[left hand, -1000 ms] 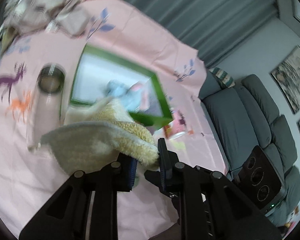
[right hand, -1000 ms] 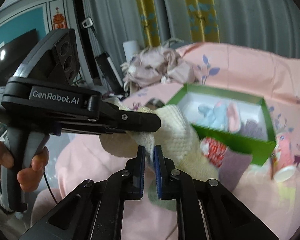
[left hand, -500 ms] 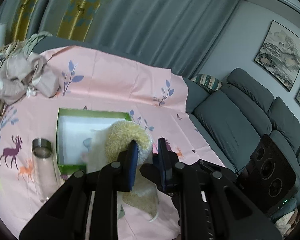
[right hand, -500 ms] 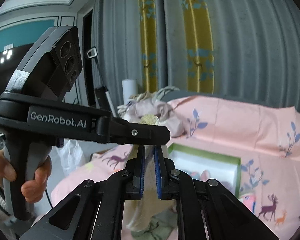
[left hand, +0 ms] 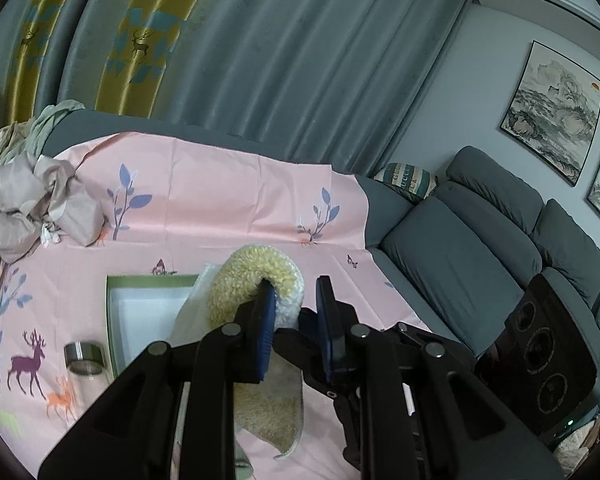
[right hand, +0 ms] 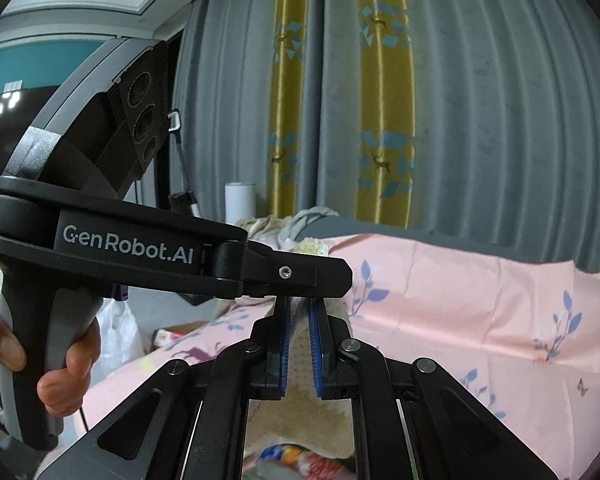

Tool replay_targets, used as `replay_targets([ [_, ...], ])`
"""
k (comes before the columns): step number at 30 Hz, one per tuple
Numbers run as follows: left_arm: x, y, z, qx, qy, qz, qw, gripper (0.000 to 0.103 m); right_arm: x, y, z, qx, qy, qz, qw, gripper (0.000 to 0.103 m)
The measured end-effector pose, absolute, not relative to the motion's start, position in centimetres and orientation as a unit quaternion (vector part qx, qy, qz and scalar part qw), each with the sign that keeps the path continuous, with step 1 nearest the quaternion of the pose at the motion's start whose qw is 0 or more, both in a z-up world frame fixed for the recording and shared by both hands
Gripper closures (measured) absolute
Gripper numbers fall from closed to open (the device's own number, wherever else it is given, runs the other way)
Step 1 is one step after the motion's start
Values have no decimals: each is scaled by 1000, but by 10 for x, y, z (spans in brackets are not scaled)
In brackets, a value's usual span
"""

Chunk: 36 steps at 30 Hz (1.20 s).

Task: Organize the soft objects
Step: 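Lift the cream towel into the green box and release it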

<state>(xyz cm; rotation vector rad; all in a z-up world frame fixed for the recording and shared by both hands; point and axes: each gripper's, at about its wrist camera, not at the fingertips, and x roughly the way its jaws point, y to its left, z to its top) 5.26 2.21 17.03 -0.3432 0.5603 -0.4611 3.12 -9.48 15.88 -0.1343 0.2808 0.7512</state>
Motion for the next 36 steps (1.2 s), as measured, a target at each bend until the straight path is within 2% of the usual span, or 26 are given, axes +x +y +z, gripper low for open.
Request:
replay_targets([
  [11, 101, 25, 166, -161, 277, -218, 922, 86, 78, -84, 155, -71, 133, 351, 924, 93],
  [24, 161, 35, 96, -179, 352, -190, 899, 86, 132, -74, 90, -67, 219, 349, 909, 93],
  [36, 185, 40, 25, -200, 426, -157, 868, 87, 160, -76, 23, -62, 311, 324, 891, 92],
])
